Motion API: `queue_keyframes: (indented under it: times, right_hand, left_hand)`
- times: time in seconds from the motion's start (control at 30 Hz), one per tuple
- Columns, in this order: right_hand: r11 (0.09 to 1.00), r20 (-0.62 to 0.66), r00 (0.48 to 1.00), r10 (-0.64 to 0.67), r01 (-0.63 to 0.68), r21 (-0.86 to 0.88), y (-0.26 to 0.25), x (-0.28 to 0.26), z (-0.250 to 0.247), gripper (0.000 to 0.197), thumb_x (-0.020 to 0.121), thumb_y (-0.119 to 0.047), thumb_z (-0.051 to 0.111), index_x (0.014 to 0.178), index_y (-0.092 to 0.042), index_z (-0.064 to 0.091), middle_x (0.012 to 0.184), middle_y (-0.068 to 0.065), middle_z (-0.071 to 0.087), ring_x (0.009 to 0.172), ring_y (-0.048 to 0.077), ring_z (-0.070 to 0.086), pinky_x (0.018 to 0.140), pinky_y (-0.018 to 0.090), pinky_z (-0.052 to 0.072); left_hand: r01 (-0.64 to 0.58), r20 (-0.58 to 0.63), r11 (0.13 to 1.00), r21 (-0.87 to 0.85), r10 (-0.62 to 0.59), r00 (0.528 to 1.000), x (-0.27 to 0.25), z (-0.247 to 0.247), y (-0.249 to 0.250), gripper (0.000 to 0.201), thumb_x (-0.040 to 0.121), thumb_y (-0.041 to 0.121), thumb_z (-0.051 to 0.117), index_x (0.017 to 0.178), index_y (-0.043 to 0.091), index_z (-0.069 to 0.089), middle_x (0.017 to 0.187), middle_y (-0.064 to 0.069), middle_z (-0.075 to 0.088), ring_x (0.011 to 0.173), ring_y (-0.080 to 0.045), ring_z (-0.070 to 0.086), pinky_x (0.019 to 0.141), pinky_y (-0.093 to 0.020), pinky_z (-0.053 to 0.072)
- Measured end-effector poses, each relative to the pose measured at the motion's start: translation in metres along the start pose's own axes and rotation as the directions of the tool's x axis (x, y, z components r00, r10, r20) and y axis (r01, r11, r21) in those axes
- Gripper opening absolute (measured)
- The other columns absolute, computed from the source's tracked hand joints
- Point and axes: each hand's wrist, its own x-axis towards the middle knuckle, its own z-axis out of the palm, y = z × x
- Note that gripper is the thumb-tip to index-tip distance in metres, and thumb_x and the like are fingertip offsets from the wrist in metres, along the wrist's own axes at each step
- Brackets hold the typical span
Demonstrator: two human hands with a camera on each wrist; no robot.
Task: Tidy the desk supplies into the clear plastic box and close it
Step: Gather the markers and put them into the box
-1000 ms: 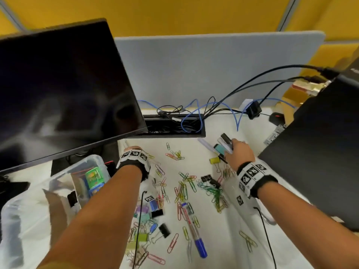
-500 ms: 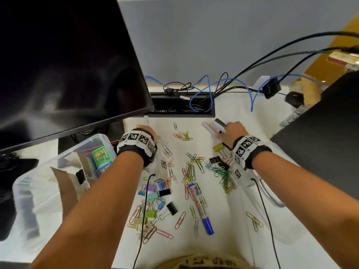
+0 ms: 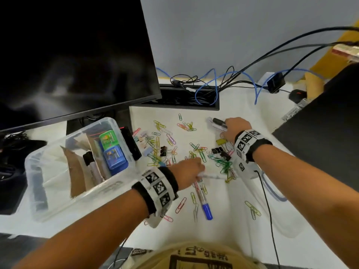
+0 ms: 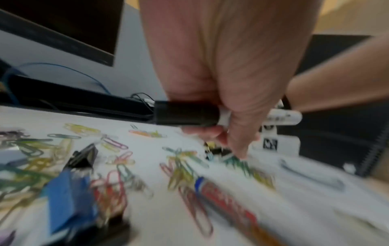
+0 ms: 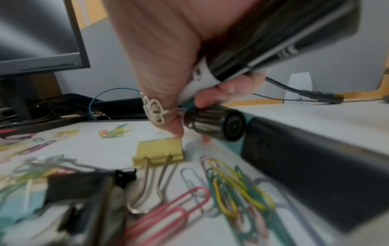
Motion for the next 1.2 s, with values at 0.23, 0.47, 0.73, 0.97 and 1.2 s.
queue_keyframes:
  times: [0.23, 0.47, 0.73, 0.97, 1.2]
  right_hand:
    - [0.997, -0.269, 0.962, -0.048, 0.063, 0.047, 0.01, -0.035, 0.0, 0.034, 0.087, -0.03, 0.056, 0.111, -0.006, 0.052, 0.102, 0.018, 0.064, 0.093, 0.035, 0.061, 0.065, 0.031, 0.039]
    - [0.978, -0.362, 0.929, -0.072, 0.138, 0.159, 0.009, -0.064, -0.004, 0.034, 0.084, -0.026, 0.058, 0.116, -0.013, 0.053, 0.097, 0.014, 0.064, 0.104, 0.031, 0.05, 0.068, 0.033, 0.042]
    - [0.852, -0.412, 0.901, -0.133, 0.316, 0.417, -0.041, -0.076, -0.032, 0.026, 0.088, -0.019, 0.056, 0.106, -0.001, 0.052, 0.092, 0.025, 0.063, 0.077, 0.031, 0.054, 0.064, 0.029, 0.032]
    - [0.733, -0.299, 0.887, -0.352, 0.46, 0.501, -0.141, -0.099, -0.06, 0.022, 0.086, -0.013, 0.058, 0.101, -0.005, 0.044, 0.09, 0.014, 0.057, 0.077, 0.029, 0.057, 0.066, 0.035, 0.046]
    - [0.667, -0.164, 0.856, -0.49, 0.489, 0.563, -0.232, -0.109, -0.061, 0.023, 0.088, -0.014, 0.057, 0.105, -0.004, 0.047, 0.101, 0.017, 0.057, 0.09, 0.029, 0.056, 0.063, 0.025, 0.035]
  left_hand:
    - [-0.09, 0.121, 0.979, 0.181, 0.069, 0.99, 0.003, 0.033, 0.005, 0.034, 0.081, 0.005, 0.066, 0.113, 0.006, 0.056, 0.119, -0.014, 0.045, 0.094, -0.033, 0.058, 0.079, -0.039, 0.05]
    - [-0.088, 0.014, 0.943, 0.321, 0.089, 0.996, 0.007, 0.039, 0.014, 0.024, 0.092, 0.017, 0.055, 0.111, 0.003, 0.056, 0.118, -0.015, 0.048, 0.103, -0.032, 0.054, 0.076, -0.04, 0.046]
    - [0.144, -0.406, 0.986, -0.078, -0.164, 0.899, -0.098, -0.026, 0.006, 0.035, 0.095, 0.042, 0.043, 0.118, 0.017, 0.048, 0.098, -0.004, 0.06, 0.078, -0.016, 0.053, 0.065, -0.027, 0.043]
    - [0.19, -0.472, 0.568, -0.801, -0.794, 0.383, -0.199, -0.063, -0.077, 0.011, 0.096, 0.02, 0.045, 0.09, 0.015, 0.053, 0.063, 0.001, 0.048, 0.054, -0.018, 0.051, 0.039, -0.02, 0.041]
    - [0.439, -0.034, 0.27, -0.857, -0.879, 0.475, -0.182, -0.05, -0.142, 0.014, 0.088, 0.014, 0.056, 0.083, 0.002, 0.06, 0.083, -0.021, 0.069, 0.076, -0.035, 0.067, 0.079, -0.041, 0.057]
